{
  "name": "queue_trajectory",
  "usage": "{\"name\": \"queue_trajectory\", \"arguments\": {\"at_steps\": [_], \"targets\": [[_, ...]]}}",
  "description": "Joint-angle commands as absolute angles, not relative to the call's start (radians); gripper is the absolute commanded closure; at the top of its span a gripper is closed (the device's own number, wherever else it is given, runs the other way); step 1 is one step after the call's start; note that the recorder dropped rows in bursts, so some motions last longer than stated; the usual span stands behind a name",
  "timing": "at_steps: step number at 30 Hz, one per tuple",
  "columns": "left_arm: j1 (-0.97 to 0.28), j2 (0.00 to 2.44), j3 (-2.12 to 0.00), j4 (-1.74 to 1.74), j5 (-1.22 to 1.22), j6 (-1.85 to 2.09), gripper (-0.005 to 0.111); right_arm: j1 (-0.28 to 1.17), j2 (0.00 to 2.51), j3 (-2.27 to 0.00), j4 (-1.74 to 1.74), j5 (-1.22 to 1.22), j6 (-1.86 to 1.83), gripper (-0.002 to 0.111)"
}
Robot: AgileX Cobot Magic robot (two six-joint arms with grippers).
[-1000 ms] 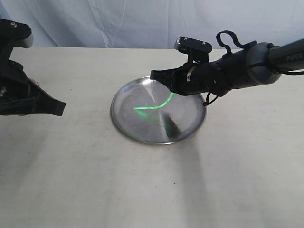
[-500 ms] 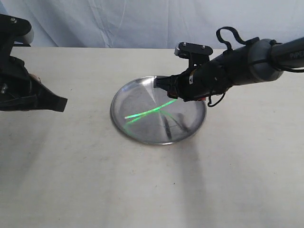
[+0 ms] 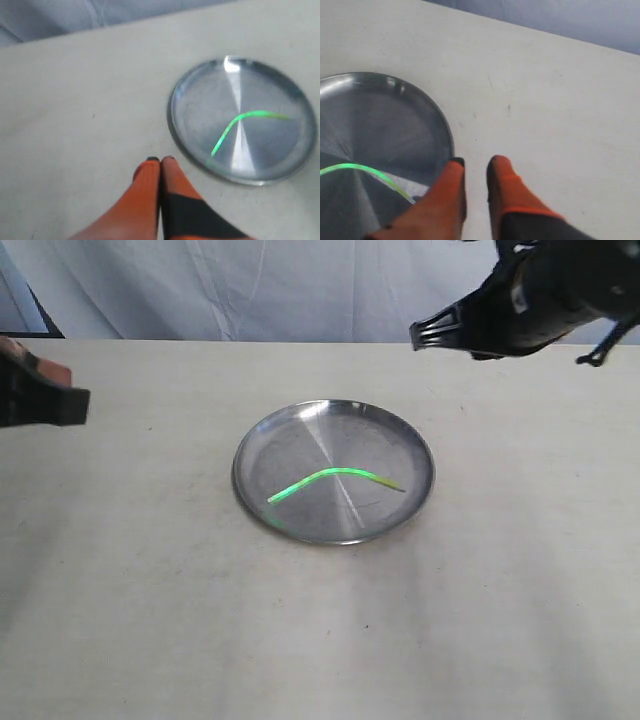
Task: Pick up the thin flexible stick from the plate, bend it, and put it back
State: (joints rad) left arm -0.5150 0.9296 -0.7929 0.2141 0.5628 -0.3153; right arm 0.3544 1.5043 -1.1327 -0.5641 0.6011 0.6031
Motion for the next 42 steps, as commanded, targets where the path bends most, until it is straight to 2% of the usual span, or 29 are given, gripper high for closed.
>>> {"name": "queue_trajectory", "arguments": {"at_steps": [1,9,15,19,28,35,42], "targets": [[-0.511,0.743,-0.785,0.216,0.483,-0.355,0.106,0.352,1.277,-1.018,-0.518,0.605,0.606,0.108],[-0.511,0.57,-0.773,0.331,0.446,-0.357,0.106,0.352,0.819,-0.741,-0.413,0.591,0.56,0.108],[-0.511,0.565,-0.581,0.341,0.304,-0.366,0.106,0.352,0.481,-0.613,-0.224,0.595,0.393,0.108],[-0.511,0.565,-0.547,0.341,0.34,-0.359,0.106,0.352,0.394,-0.594,-0.216,0.638,0.395,0.108],[-0.511,0.565,-0.547,0.341,0.345,-0.359,0.106,0.35,0.366,-0.59,-0.233,0.636,0.395,0.108],[-0.511,0.565,-0.547,0.341,0.343,-0.359,0.106,0.167,0.207,-0.328,-0.192,0.333,0.351,0.108],[-0.511,0.565,-0.547,0.341,0.343,-0.359,0.106,0.008,0.056,-0.142,-0.075,0.349,0.146,0.108]]}}
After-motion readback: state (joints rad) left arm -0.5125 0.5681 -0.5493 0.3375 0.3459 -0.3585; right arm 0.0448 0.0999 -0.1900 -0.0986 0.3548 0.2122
